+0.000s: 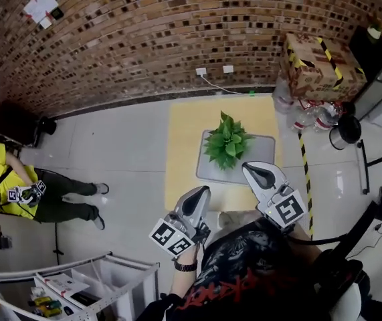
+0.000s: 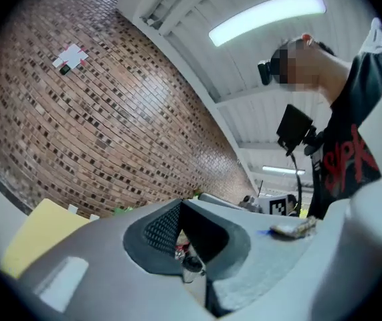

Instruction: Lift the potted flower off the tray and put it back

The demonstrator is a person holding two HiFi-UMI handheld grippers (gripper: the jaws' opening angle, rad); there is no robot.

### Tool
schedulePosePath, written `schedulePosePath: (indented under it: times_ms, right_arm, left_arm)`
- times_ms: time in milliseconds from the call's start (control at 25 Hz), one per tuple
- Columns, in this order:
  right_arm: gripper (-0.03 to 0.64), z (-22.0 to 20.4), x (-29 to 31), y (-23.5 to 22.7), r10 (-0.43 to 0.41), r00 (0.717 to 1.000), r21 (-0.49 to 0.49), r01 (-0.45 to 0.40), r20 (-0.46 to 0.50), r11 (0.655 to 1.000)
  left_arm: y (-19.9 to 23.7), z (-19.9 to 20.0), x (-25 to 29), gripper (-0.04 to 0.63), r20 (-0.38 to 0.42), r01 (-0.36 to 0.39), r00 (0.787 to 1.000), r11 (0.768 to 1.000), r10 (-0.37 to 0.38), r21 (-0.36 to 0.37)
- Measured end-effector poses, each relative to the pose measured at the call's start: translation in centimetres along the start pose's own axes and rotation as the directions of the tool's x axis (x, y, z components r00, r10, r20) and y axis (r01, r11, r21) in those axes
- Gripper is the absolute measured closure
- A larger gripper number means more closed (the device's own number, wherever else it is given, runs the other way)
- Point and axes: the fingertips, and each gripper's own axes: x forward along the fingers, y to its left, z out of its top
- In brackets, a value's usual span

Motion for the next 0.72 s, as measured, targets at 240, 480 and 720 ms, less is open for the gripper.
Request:
schedulePosePath:
  times_ms: [240,480,720]
  right_arm:
    - [0.617,0.4,-0.6,0.5,0.025,0.999,0.067,-0.027,0.027,0.997]
    - [0.617,0.6,0.7,1.6,0.077,0.996,0.040,-0.079,0.045,0.996]
    - [0.617,0.0,2.0,3.7,0.100,0.994,0.049,-0.102,0.041,0.994]
  left_arm:
    - [-1.8,-1.0,-0.3,0.594,-0.022,0.037,0.999,0.999,-0.037,-0.017]
    - [-1.3,-1.0,-1.2,0.594,-0.034,0.036,0.999,0.999,-0.036,0.012]
    - [-0.6,-1.2,-3.5,0.594,-0.030,0.037,0.999,0.999,-0.037,0.004]
